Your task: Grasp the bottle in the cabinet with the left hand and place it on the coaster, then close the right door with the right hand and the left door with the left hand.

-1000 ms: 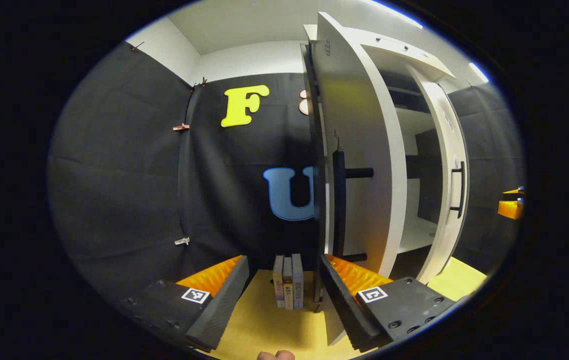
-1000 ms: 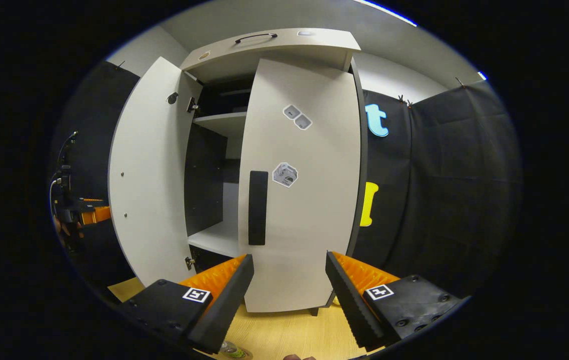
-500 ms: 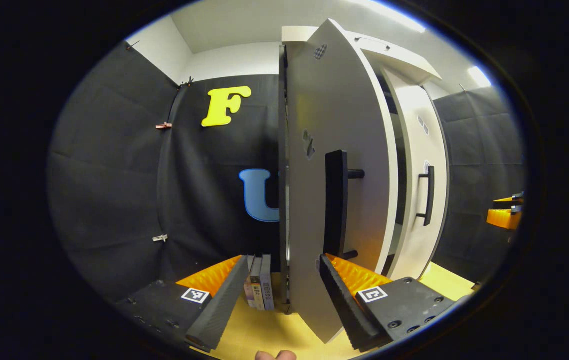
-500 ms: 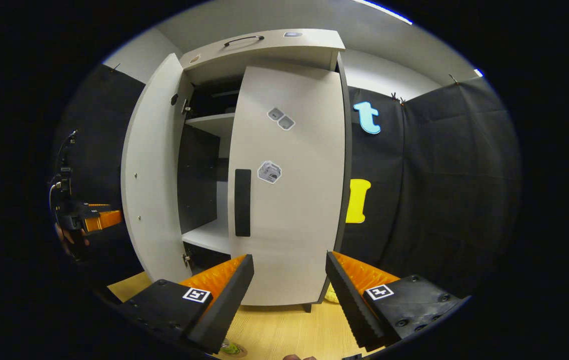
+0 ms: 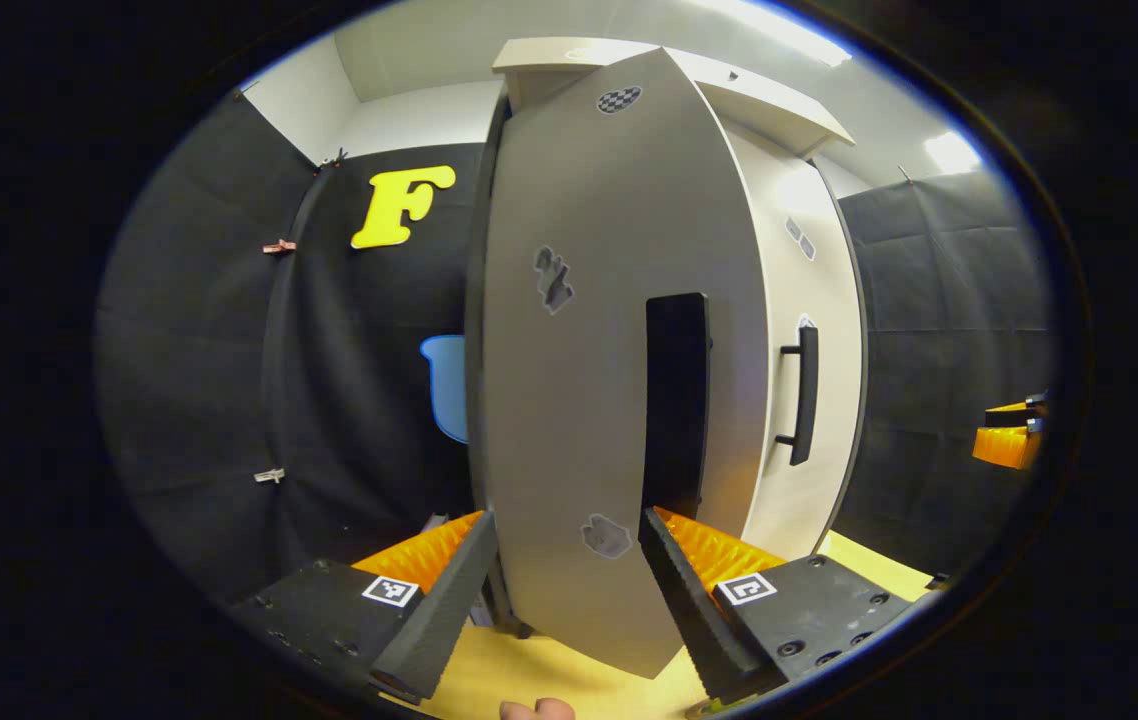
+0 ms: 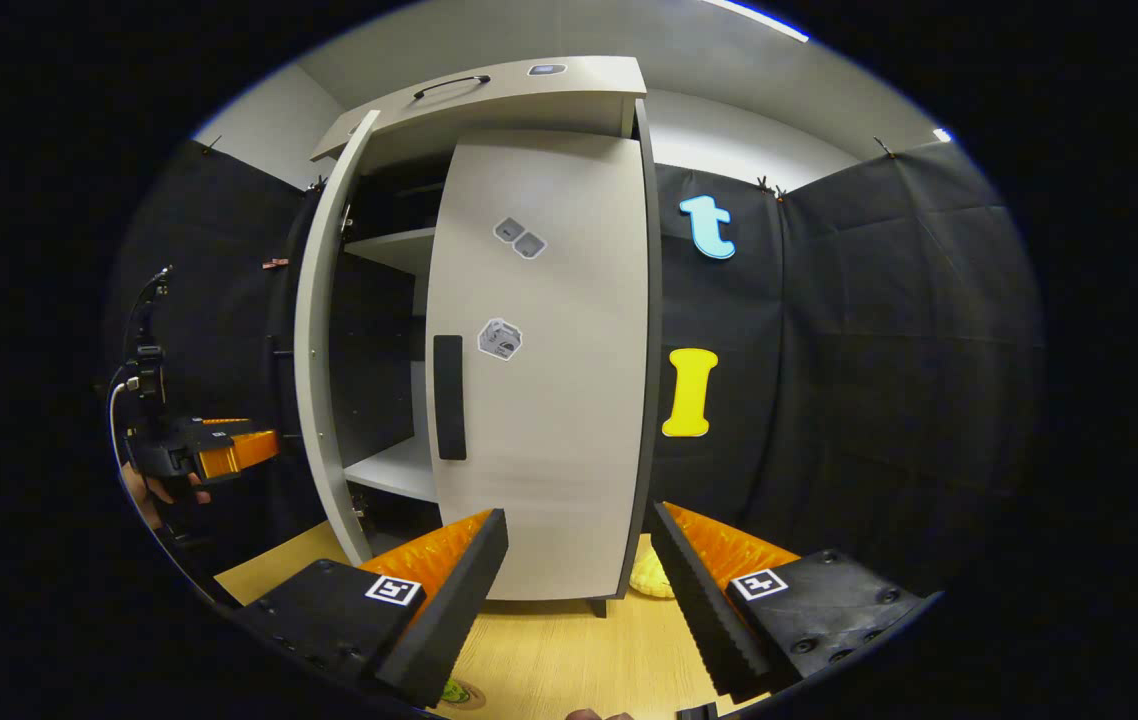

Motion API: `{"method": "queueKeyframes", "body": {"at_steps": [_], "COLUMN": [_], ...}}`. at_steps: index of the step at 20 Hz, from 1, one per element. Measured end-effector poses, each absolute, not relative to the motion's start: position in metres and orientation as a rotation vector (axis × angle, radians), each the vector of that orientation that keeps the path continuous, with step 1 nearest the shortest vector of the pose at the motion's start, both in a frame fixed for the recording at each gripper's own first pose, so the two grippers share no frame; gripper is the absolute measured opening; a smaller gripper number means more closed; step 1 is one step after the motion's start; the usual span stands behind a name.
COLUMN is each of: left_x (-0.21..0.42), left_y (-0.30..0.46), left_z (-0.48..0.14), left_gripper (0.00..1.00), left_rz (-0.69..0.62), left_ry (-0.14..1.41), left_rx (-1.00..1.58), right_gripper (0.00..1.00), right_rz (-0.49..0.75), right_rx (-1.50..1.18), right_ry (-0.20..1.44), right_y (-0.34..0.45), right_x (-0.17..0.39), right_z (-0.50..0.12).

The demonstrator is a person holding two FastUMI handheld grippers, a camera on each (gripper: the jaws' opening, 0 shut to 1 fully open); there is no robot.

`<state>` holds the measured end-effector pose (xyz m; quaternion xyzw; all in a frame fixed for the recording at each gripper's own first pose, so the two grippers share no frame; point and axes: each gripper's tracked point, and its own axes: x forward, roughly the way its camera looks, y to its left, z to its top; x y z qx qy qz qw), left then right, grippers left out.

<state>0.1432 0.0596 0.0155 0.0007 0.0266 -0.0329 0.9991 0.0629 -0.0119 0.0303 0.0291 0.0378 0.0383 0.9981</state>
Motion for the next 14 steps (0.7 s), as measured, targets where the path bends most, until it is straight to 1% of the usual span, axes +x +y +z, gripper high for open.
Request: {"method": "queueKeyframes", "body": {"at_steps": [7, 11, 14], "left_x": [0.179, 0.179, 0.169], "left_y": [0.026, 0.027, 0.031], "left_z": [0.014, 0.015, 0.019], "left_gripper": [0.92, 0.92, 0.93], "left_rz": [-0.077, -0.062, -0.041], "left_ry": [0.043, 0.037, 0.029], "left_rx": [-0.015, 0.002, 0.018], "right_gripper": [0.96, 0.96, 0.96], "right_rz": [0.028, 0.031, 0.034], "right_rx": [0.084, 0.091, 0.093], "right_ry": [0.084, 0.081, 0.075], "right_y": [-0.040, -0.042, -0.041], "right_x": [0.060, 0.062, 0.060], "right_z": [0.027, 0.028, 0.030]}}
